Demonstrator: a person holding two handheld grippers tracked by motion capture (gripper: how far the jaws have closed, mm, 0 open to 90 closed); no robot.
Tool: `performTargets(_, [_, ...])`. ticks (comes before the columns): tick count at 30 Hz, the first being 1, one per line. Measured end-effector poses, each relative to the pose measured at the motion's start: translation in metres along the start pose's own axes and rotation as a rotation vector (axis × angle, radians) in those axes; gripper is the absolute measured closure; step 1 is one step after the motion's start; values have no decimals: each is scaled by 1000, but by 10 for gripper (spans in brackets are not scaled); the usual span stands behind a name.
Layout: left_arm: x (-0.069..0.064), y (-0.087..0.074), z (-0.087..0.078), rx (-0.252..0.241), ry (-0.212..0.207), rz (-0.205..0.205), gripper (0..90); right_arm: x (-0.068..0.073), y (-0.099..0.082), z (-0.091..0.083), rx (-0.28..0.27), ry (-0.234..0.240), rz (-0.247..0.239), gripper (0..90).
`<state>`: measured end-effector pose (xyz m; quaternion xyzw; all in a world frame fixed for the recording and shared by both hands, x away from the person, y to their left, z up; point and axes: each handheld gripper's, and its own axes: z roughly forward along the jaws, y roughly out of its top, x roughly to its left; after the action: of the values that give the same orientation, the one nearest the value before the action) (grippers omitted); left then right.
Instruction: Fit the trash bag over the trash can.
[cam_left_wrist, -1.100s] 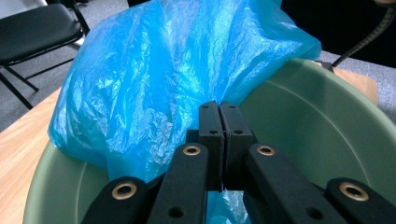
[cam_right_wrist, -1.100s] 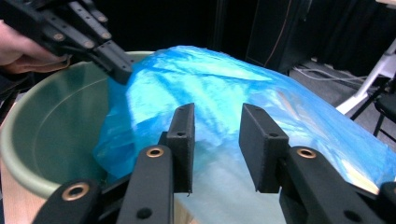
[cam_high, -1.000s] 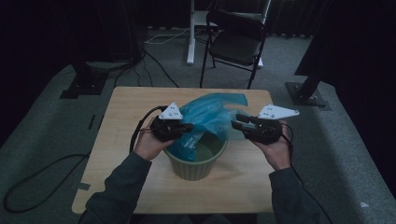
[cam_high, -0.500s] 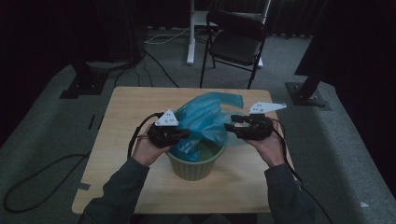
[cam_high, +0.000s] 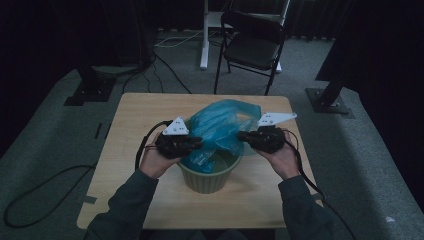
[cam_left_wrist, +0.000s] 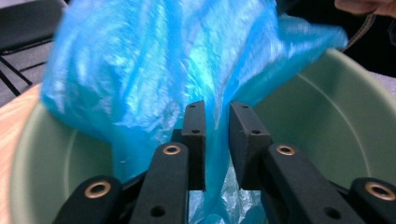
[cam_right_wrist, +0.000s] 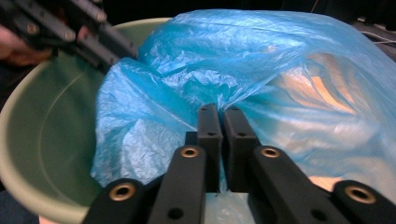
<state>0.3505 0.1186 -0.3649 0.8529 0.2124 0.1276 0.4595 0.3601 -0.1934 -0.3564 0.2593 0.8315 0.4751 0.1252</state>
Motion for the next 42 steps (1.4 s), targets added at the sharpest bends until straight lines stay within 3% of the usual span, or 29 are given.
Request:
performTargets(8, [3, 15, -8, -25, 41, 6, 656, 6, -1, -1, 23, 36, -33, 893])
performTargets(11, [6, 23, -5, -10, 95, 10, 604, 10, 0, 1, 30, 46, -52, 893])
performTargets(14, [9, 29, 1, 0, 110, 16, 564, 13, 0, 2, 35, 55, -67, 892])
performTargets(20, [7, 41, 18, 57, 167, 75, 509, 15, 2, 1, 33, 65, -80, 892])
performTargets(22, [4, 42, 24, 88, 179, 101, 562, 16, 2, 1, 33, 69, -84, 892])
performTargets(26, [1, 40, 30, 131, 170, 121, 812, 18, 2, -1, 39, 69, -96, 886])
performTargets(28, [-1, 39, 29, 127, 163, 127, 886, 18, 1, -2, 39, 72, -98, 871])
performTargets(34, [-4, 34, 19, 100, 153, 133, 897, 17, -1, -8, 31, 72, -94, 780])
performTargets(42, [-3, 22, 5, 62, 154, 101, 896, 9, 0, -25, -32, 34, -58, 680])
